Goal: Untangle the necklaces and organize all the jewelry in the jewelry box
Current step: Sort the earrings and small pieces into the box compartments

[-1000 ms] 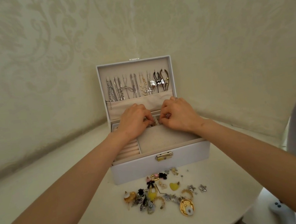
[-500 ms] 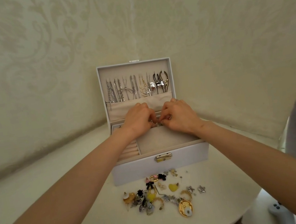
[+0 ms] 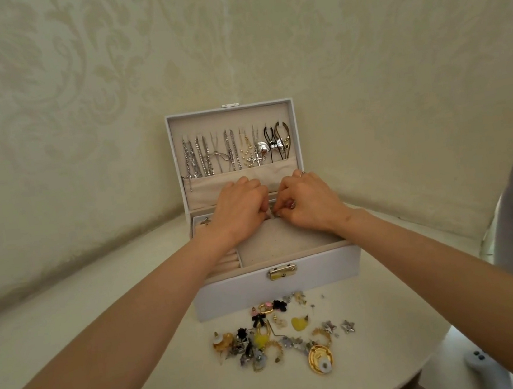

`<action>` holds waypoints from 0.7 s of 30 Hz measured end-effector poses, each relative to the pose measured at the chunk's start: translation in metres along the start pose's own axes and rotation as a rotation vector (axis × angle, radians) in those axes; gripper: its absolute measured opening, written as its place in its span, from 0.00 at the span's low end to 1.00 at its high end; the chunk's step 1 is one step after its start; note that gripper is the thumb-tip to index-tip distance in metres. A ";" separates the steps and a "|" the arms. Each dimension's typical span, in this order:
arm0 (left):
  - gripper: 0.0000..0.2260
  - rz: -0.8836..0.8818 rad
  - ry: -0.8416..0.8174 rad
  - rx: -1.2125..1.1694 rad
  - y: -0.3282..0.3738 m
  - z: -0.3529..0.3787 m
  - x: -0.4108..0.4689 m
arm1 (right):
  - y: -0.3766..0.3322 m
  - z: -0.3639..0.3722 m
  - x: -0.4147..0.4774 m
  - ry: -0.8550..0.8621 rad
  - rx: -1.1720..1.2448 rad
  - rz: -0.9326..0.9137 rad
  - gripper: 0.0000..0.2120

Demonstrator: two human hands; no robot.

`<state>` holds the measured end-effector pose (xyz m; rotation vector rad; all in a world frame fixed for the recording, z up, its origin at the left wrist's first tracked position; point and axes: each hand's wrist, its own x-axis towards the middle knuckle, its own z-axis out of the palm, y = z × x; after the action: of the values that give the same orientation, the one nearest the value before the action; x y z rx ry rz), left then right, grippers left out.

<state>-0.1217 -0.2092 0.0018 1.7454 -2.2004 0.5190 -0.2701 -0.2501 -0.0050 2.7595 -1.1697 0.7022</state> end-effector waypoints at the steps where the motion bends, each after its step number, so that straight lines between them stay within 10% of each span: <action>1: 0.04 -0.001 0.000 0.005 0.000 0.000 0.000 | 0.000 0.000 0.000 -0.002 -0.007 0.001 0.08; 21: 0.04 -0.202 0.017 -0.614 -0.016 -0.004 -0.001 | 0.001 0.002 0.013 0.044 0.378 0.149 0.03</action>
<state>-0.1064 -0.2101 0.0067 1.5733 -1.8631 -0.1783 -0.2619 -0.2597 -0.0007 2.9512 -1.3695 1.0979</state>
